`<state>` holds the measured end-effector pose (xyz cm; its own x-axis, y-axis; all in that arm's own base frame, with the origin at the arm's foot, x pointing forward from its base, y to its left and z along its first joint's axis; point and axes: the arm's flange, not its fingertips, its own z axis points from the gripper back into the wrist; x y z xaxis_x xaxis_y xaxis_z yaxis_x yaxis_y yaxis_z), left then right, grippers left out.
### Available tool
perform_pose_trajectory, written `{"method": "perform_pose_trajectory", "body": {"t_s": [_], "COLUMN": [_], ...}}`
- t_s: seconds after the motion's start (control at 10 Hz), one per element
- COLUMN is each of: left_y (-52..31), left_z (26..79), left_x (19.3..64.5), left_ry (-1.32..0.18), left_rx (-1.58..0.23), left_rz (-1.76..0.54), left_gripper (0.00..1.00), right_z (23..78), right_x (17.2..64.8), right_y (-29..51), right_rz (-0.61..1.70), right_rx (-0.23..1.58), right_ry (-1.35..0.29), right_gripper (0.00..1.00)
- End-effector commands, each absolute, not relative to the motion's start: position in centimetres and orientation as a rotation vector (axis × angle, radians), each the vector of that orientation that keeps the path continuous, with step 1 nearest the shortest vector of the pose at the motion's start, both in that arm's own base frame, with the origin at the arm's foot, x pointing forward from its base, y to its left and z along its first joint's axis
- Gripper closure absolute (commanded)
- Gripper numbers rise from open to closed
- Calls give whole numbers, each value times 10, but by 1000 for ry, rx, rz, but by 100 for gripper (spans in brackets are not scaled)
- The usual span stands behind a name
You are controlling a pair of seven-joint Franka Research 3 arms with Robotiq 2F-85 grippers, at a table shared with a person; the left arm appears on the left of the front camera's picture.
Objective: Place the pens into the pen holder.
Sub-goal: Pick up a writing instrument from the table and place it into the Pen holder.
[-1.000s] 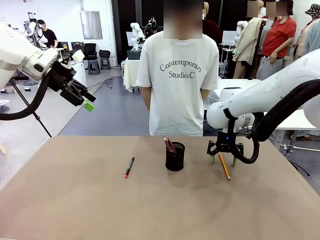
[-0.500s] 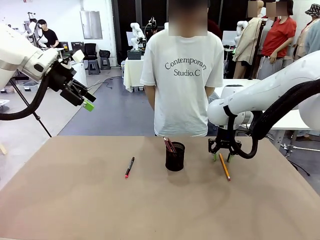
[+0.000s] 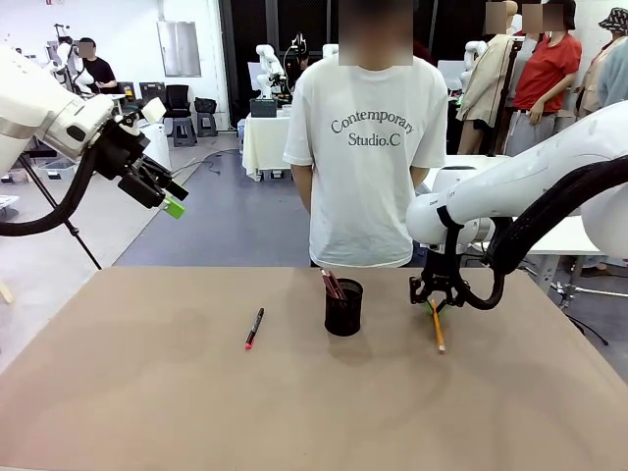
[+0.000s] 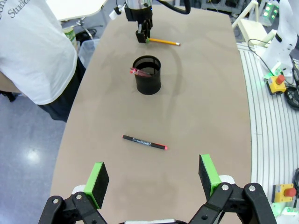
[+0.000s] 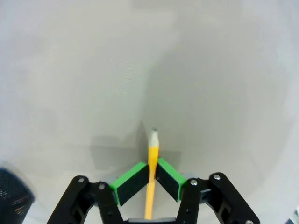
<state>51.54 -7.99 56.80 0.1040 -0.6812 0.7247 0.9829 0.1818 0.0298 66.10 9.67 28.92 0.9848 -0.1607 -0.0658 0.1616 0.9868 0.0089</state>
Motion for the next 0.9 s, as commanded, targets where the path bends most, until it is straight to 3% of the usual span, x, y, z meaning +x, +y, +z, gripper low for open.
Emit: {"method": "perform_pose_trajectory", "body": {"t_s": [0.0,0.8], "left_y": [-78,-78], "left_z": [569,569], "left_x": [515,515], "left_ry": [-697,-697], "left_rx": [-535,-535], "left_rz": [-1317,-1317], "left_gripper": [0,0], "right_z": [282,310], "right_x": [669,670], "right_y": [95,101], "right_rz": [-126,-94], "right_rx": [32,-56], "right_ry": [104,129], "right_gripper": [100,100]}}
